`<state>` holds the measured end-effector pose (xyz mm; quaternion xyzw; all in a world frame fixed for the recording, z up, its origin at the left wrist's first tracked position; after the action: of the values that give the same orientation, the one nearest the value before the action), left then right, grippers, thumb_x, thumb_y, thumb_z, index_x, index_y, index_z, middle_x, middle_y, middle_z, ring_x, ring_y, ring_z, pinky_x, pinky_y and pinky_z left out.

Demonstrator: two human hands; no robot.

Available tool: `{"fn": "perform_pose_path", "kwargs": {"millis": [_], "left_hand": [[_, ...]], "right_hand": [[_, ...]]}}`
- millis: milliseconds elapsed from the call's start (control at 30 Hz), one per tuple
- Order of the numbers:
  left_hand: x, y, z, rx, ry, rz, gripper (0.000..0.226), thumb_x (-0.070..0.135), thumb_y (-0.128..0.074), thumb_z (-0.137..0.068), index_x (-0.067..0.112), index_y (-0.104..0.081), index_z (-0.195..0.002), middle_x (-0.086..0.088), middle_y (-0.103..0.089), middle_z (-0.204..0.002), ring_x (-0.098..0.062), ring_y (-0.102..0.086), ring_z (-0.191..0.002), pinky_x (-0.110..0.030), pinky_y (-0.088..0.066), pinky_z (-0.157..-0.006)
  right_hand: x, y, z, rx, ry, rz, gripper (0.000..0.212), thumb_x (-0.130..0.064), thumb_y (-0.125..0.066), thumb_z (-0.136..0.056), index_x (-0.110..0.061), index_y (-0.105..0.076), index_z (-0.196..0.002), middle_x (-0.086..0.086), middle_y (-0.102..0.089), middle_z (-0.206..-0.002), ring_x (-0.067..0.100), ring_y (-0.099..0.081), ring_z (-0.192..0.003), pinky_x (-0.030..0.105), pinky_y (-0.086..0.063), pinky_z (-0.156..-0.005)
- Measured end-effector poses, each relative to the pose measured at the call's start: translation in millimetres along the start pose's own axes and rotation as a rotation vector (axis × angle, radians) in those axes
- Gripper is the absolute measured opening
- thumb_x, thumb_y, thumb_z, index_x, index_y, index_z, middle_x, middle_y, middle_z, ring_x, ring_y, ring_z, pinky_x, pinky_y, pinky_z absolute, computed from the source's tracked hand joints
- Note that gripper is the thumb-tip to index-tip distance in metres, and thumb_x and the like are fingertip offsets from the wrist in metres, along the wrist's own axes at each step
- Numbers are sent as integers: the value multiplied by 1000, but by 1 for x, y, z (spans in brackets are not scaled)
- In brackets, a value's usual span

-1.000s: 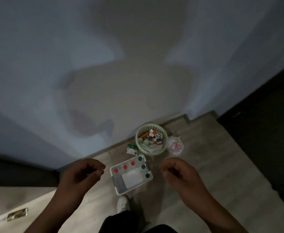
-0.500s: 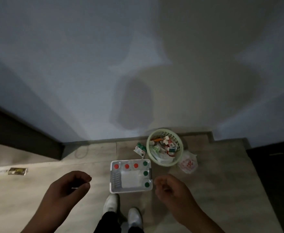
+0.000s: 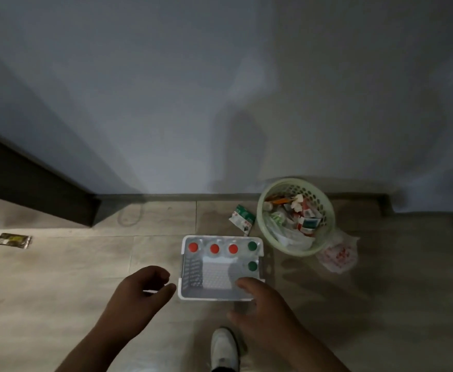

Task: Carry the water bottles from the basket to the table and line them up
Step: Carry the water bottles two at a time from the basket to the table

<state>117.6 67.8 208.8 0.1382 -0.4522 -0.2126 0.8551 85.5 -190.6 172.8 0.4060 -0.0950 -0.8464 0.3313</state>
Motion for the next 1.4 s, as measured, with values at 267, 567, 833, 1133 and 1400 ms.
{"fn": "perform_pose_path", "kwargs": {"millis": [267, 567, 833, 1133, 1400], "left_hand": [[-128, -70, -93, -17, 19, 11, 17, 18, -79, -79, 29, -67, -85, 7, -72, -84, -4, -67, -88, -27, -50, -78], [-205, -112, -187, 97, -111, -170, 77, 33, -84, -71, 27, -48, -139, 4, -41, -152, -23, -43, -135, -48, -41, -108], [-237, -139, -247, 58, -274, -234, 81, 37, -85, -67, 37, -46, -139, 2, -24, -160, -19, -13, -149, -49, -18, -118], [-229, -163, -271, 78, -535, -264, 72, 59, -72, -49, 34, -58, -115, 19, -52, -108, -6, -45, -99, -39, -42, -94], [-233, -170, -286, 99, -510, -468, 75, 62, -77, -52, 36, -57, -120, 10, -61, -118, -13, -53, -112, -42, -45, -102]], "right_hand": [[79, -76, -107, 42, -56, -121, 63, -40, -76, -77, -43, -44, -130, -33, -44, -103, 7, -51, -114, 34, -50, -98], [133, -131, -213, 160, 117, -146, 79, -36, -80, -76, -52, -31, -136, -25, -44, -136, -1, -42, -129, 34, -45, -105], [149, -150, -271, 227, 233, -175, 65, -27, -79, -77, -45, -43, -127, -28, -58, -114, -9, -58, -99, 21, -52, -82], [153, -159, -302, 401, 261, 137, 72, -40, -79, -74, -34, -38, -133, -11, -43, -135, 13, -53, -118, 29, -47, -97], [156, -167, -314, 476, 231, -30, 55, -35, -77, -73, -41, -47, -120, -17, -64, -113, 10, -62, -108, 33, -53, -93]]}}
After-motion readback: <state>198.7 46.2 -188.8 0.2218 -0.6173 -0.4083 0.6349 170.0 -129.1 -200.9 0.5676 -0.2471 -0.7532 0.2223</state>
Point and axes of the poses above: each hand's wrist, its own z-axis away from the middle knuckle, its own y-axis out of the back of the hand, x = y × z, the point moved 5 cm from there along -z, towards the middle knuckle
